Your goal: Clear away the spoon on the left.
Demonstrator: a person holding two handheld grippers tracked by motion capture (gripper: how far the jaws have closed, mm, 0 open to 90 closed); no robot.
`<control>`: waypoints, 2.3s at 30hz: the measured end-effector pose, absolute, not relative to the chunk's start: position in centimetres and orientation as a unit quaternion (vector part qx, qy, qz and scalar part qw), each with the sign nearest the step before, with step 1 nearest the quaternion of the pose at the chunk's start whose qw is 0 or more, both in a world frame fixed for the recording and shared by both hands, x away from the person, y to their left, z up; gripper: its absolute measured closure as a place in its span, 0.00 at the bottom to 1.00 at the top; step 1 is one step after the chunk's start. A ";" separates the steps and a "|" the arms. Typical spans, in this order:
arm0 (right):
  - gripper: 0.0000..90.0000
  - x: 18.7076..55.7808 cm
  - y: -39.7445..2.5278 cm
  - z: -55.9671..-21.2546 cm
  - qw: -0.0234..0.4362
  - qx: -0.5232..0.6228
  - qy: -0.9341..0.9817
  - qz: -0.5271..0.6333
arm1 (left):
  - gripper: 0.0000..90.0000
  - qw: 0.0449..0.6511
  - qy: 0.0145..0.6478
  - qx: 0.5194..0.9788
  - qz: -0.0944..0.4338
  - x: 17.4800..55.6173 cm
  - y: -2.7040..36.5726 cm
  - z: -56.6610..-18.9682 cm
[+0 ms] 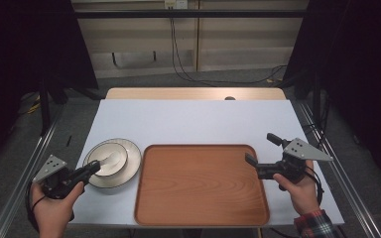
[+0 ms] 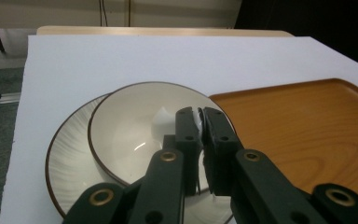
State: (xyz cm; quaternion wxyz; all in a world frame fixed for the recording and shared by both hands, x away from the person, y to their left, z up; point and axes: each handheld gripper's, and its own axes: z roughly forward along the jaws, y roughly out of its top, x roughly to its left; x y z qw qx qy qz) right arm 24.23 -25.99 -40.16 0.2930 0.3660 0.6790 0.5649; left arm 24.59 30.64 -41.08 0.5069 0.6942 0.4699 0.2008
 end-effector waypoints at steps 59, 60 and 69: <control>0.01 23.9 -26.1 -40.2 0.291 0.367 0.682 0.562 | 0.95 0.591 0.451 0.624 0.239 30.3 28.8 -40.9; 0.01 23.9 -26.1 -40.2 0.292 0.367 0.682 0.561 | 0.95 0.595 0.452 0.620 0.239 30.2 28.8 -40.6; 0.01 24.0 -25.9 -40.3 0.290 0.367 0.683 0.561 | 0.95 0.606 0.443 0.620 0.229 30.1 28.6 -39.6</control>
